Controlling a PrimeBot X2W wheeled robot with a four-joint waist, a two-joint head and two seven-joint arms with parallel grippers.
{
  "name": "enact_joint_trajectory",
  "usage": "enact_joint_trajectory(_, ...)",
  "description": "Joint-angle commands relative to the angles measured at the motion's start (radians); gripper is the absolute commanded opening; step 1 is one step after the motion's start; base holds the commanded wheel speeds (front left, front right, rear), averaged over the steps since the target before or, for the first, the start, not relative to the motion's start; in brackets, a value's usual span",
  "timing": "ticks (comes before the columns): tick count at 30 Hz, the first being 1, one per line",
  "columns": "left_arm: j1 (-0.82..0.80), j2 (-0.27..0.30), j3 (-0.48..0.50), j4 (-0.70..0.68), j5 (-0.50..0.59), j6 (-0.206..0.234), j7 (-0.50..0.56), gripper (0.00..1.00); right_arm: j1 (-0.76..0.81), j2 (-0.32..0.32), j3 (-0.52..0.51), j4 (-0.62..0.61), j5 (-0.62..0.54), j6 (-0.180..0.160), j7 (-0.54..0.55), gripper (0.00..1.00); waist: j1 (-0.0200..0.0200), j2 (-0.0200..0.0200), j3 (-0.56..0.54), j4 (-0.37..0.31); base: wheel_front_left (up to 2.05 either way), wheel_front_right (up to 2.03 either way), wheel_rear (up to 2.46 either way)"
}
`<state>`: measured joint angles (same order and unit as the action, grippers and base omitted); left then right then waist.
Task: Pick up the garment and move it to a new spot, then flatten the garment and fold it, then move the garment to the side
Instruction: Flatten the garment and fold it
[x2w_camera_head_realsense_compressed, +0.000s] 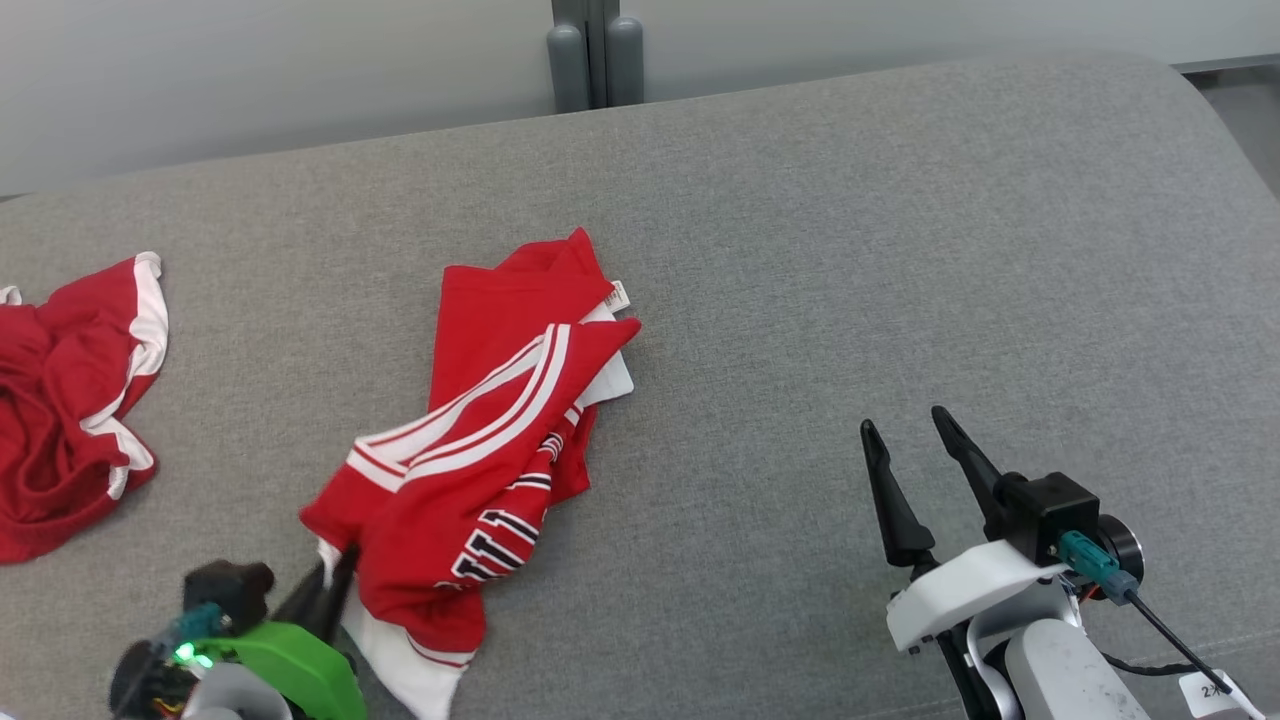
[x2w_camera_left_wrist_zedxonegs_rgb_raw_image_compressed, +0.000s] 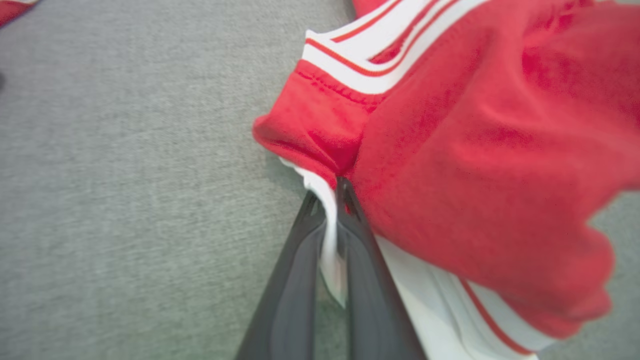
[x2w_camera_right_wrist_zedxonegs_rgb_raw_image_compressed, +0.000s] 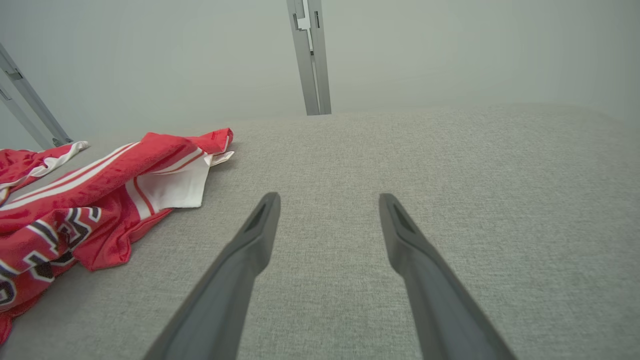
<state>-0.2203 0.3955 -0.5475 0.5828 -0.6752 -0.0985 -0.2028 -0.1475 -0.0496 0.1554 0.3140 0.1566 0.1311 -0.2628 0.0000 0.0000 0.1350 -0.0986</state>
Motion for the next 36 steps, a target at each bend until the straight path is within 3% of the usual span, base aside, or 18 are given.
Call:
enact_joint_trajectory(1,-0.036,0.024,0.026,-0.017,0.009,0.020,-0.019,0.00,0.012,-0.002,-0.003,-0.006,0.003,-0.001,-0.003,1.00,0.0000,0.0000,-0.006,0.006,0.00,0.00,0.00)
enact_joint_trajectory(10,-0.092,0.101,0.187,-0.208,0.038,0.126,-0.062,0.00,0.013,-0.002,-0.019,-0.019,0.007,-0.001,-0.003,1.00,0.0000,0.0000,-0.009,0.001,0.00,0.00,0.00)
enact_joint_trajectory(16,-0.096,0.110,0.221,-0.356,0.073,0.159,-0.063,0.00,0.009,-0.002,-0.021,-0.027,0.015,-0.001,-0.003,1.00,0.0000,0.0000,-0.002,-0.016,0.00,0.00,0.00)
enact_joint_trajectory(25,-0.114,0.024,0.042,-0.478,0.142,0.115,0.009,0.00,-0.014,-0.002,-0.028,-0.038,0.024,-0.001,-0.003,1.00,0.0000,0.0000,0.018,-0.049,0.00,0.00,0.00)
enact_joint_trajectory(36,-0.226,-0.145,-0.187,-0.344,0.218,0.016,0.060,0.00,-0.046,-0.002,-0.072,-0.065,0.016,-0.001,-0.003,1.00,0.0000,0.0000,0.059,-0.129,0.00,0.00,0.00)
